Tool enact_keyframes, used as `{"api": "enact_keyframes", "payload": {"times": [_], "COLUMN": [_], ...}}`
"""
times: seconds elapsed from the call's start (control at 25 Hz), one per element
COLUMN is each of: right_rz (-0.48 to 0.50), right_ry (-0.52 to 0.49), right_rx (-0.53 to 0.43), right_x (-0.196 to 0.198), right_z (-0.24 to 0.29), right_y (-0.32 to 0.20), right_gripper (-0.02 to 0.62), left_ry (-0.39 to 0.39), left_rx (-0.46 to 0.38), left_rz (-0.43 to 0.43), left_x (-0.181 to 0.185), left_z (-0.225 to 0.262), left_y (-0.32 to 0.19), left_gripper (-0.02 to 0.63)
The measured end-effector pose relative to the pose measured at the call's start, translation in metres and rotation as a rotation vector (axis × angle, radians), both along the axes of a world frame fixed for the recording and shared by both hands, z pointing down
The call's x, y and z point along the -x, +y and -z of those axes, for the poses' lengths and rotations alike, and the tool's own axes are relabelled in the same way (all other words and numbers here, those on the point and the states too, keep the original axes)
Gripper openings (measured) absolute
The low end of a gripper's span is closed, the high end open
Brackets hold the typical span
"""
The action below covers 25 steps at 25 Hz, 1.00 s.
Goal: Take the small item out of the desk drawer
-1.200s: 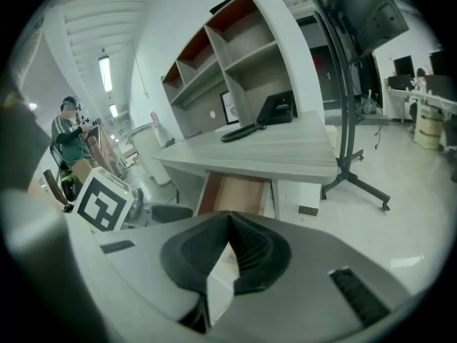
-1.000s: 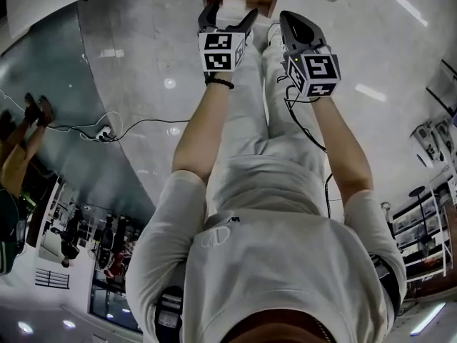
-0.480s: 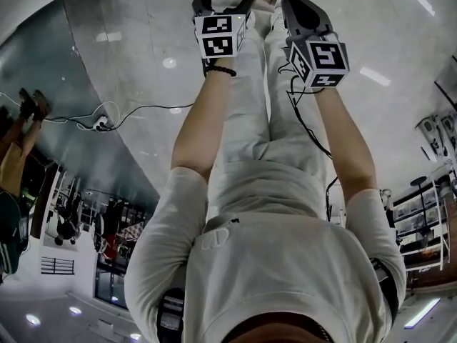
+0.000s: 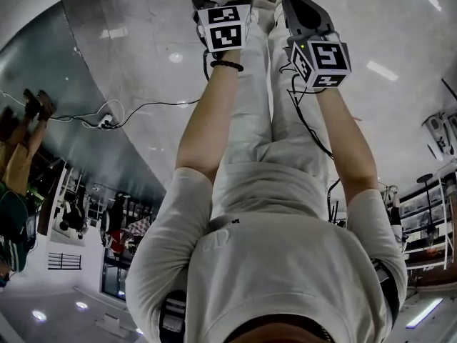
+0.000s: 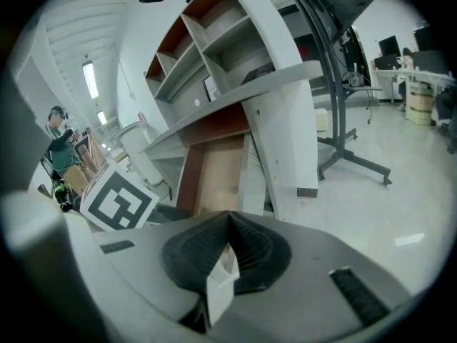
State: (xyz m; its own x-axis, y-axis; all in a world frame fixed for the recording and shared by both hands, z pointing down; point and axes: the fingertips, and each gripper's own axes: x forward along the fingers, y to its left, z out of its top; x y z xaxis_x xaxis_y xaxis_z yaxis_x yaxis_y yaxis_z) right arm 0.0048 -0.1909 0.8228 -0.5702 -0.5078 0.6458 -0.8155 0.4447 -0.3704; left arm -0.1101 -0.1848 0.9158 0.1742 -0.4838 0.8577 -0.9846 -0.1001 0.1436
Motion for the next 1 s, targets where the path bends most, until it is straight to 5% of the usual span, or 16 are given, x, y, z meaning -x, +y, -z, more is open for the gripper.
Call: {"api": "enact_keyframes", "payload": {"times": [0.44, 0.88, 1.0], "right_rz": [-0.019, -0.011, -0.013], "right_ry": [-0.007, -0.018, -0.021], "right_rx": [0.017, 0.038, 0.041], "right_x": [-0.020, -0.015, -0.013], "right_z": [-0.008, -0.013, -0.015], "right_y": [0.001, 0.007, 0.006], "right_gripper": [0.000, 0.000, 0.000], "left_ry": [-0.058, -0.252, -0.316], "left_rx": [0.063, 0.218, 0.227], "left_rz": [-0.004, -0.026, -0.041], "left_x": [-0.012, -0.002, 0.004], "left_z": [-0.006, -0.030, -0.031], "left_y": [-0.002, 0.002, 0.002], "left_gripper": [0.411, 0.408, 0.345]}}
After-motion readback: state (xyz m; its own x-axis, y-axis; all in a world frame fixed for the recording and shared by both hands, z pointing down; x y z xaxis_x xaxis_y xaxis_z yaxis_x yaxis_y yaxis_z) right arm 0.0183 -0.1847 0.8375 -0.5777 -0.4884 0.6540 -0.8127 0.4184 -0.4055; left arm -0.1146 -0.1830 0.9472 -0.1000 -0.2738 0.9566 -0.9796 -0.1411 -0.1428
